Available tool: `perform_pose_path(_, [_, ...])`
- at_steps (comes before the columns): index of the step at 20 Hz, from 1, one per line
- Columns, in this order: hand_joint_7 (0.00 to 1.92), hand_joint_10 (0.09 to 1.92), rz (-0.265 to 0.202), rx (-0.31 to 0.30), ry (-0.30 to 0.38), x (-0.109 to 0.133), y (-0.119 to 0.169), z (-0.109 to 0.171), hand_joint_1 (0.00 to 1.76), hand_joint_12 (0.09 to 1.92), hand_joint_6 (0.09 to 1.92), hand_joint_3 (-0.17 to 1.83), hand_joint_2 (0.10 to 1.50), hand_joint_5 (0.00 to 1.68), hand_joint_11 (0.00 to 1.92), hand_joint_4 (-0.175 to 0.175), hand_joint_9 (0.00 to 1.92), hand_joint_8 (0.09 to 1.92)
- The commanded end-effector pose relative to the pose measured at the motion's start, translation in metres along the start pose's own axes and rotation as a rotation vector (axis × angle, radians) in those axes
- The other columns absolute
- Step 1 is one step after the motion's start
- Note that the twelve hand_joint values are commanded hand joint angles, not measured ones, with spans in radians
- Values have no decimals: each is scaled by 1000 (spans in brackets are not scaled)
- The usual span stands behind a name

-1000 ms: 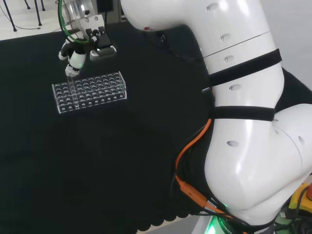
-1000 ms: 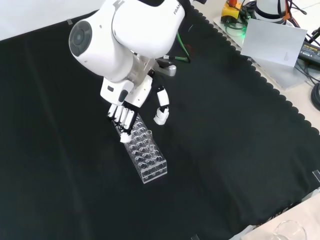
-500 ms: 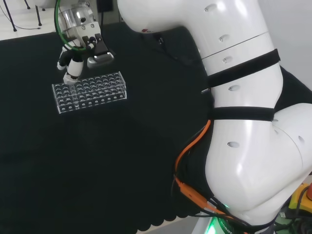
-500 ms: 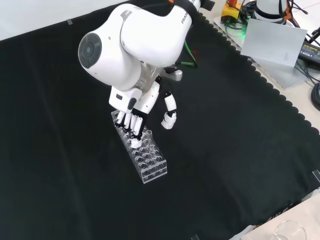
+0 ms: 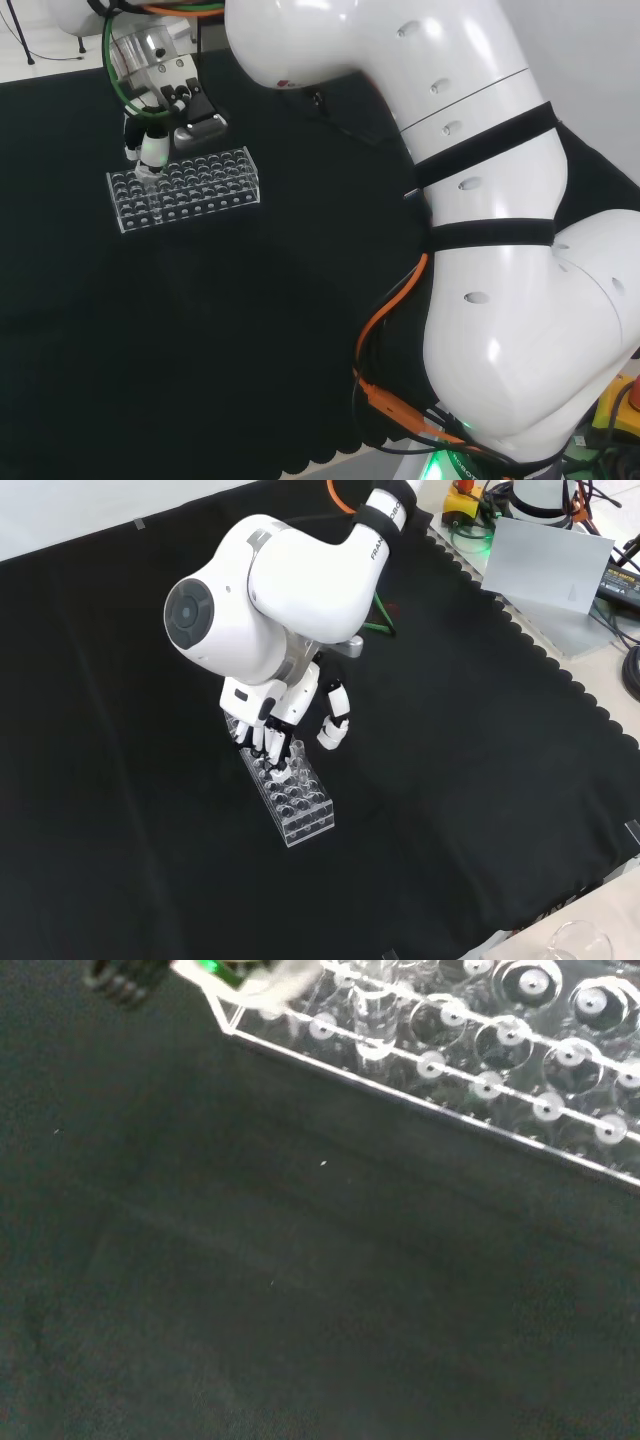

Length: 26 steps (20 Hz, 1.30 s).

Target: Pick up the test tube.

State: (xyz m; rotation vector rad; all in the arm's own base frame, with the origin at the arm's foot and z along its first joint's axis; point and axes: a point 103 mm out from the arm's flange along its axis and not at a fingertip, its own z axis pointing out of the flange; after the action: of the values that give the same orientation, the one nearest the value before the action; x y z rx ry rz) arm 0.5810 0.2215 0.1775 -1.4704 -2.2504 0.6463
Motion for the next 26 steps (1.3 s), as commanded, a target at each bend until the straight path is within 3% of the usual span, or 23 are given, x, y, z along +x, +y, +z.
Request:
perform_pose_path(1, [912,782,33,-47,-20,-1,6,-9,1004,1478,873,743,657,502,280,-156,721,761])
perform_pose_path(4, [1030,755,33,-65,-22,2,7,-16,1039,1453,953,780,636,563,365,-173,833,753])
perform_pose_path(11, [1193,715,23,-88,9,13,10,-28,1099,1421,998,830,593,666,469,-175,991,757])
perform_pose_path(18, [1231,710,12,-71,9,19,10,-24,1127,1413,1007,840,574,688,506,-175,1034,762])
perform_pose_path(26, [1190,712,20,-58,-37,15,6,-16,1146,1413,1020,855,559,662,499,-175,1025,785])
